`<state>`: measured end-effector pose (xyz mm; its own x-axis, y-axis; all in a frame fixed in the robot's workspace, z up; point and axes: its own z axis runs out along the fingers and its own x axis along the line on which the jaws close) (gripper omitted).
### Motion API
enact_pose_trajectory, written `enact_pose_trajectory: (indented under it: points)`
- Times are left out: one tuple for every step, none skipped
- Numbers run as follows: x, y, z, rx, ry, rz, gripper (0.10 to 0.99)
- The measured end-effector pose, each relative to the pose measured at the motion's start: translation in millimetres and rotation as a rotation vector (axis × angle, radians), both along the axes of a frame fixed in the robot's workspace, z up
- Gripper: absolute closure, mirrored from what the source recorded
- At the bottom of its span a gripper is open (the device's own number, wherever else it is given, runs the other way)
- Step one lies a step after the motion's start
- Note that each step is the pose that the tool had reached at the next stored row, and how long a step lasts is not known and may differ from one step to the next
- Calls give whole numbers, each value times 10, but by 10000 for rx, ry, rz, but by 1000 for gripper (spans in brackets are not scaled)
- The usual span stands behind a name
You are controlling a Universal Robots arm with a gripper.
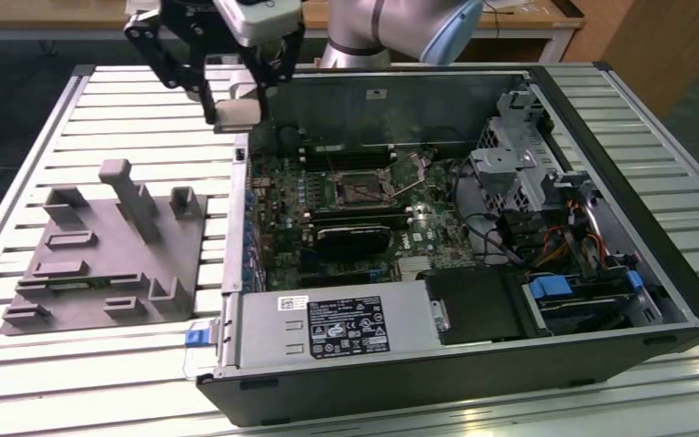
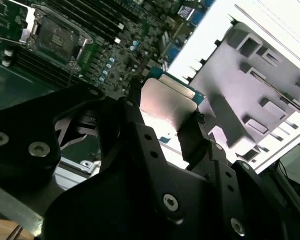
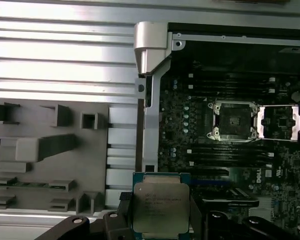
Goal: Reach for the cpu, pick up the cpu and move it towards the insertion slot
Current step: 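Pick up the cpu and move it towards the insertion slot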
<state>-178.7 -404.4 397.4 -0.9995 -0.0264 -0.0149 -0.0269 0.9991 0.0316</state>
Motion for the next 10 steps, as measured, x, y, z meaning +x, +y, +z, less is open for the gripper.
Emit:
enact_pose_trajectory:
  points:
    - [48,0,0,0,3,1,545]
    - [93,0,0,-1,6,3,545]
    - [138,0,0,-1,7,1,545]
    - [183,0,-1,0,9,1,545]
    - [228,0,-1,0,10,2,545]
    - [274,0,-1,0,12,2,545]
    - [319,0,-1,0,13,1,545]
    - [367,0,-1,0,15,1,545]
    - [412,0,-1,0,17,3,545]
    - [457,0,-1,0,18,2,545]
